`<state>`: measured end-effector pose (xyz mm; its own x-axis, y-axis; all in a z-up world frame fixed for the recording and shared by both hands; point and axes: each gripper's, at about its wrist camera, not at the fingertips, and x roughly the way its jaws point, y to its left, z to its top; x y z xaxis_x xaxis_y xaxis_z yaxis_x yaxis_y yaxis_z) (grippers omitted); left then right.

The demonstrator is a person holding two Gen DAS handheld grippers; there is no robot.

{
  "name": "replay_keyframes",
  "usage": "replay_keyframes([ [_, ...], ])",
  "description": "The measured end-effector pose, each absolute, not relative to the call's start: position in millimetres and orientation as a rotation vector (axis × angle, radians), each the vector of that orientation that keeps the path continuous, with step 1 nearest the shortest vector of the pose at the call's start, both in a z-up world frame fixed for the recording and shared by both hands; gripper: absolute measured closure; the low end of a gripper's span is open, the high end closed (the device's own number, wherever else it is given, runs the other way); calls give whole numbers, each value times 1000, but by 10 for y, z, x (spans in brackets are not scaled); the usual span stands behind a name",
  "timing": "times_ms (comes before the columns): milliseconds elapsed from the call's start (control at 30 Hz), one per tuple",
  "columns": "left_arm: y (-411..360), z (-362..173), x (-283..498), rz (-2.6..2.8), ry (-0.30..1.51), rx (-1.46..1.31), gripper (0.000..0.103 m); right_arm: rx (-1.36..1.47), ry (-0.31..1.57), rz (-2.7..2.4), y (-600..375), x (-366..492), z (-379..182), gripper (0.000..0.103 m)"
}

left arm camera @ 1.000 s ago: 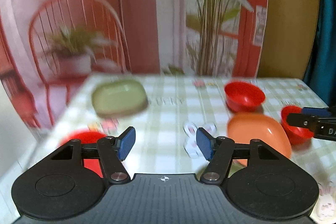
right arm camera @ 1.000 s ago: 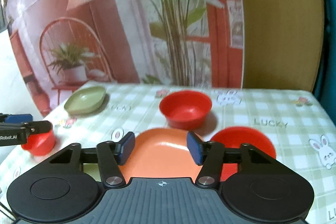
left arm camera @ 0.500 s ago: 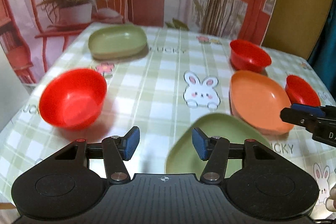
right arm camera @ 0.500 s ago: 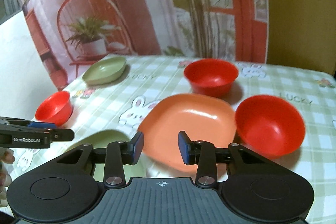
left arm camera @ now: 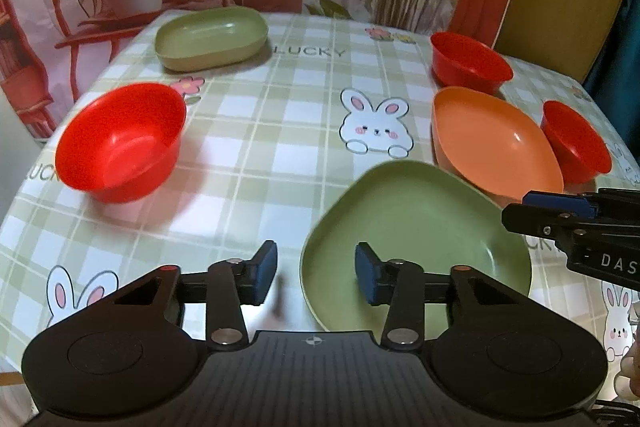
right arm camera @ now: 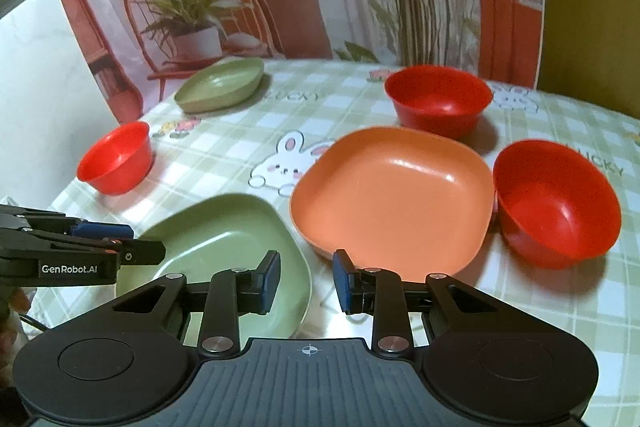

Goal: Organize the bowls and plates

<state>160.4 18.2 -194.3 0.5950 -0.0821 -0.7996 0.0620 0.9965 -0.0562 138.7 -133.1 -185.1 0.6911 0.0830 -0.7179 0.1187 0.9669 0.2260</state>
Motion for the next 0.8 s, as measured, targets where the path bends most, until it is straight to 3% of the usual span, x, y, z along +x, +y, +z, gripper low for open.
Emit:
replay_keyframes([
  [433, 198, -2061, 1607, -84, 969, -62, 84, 316, 891, -2, -1358, 1442, -2015, 92],
  [800, 180, -2099, 1613, -78, 974, -61, 89, 362, 885, -17, -1395, 1403, -2045, 96],
])
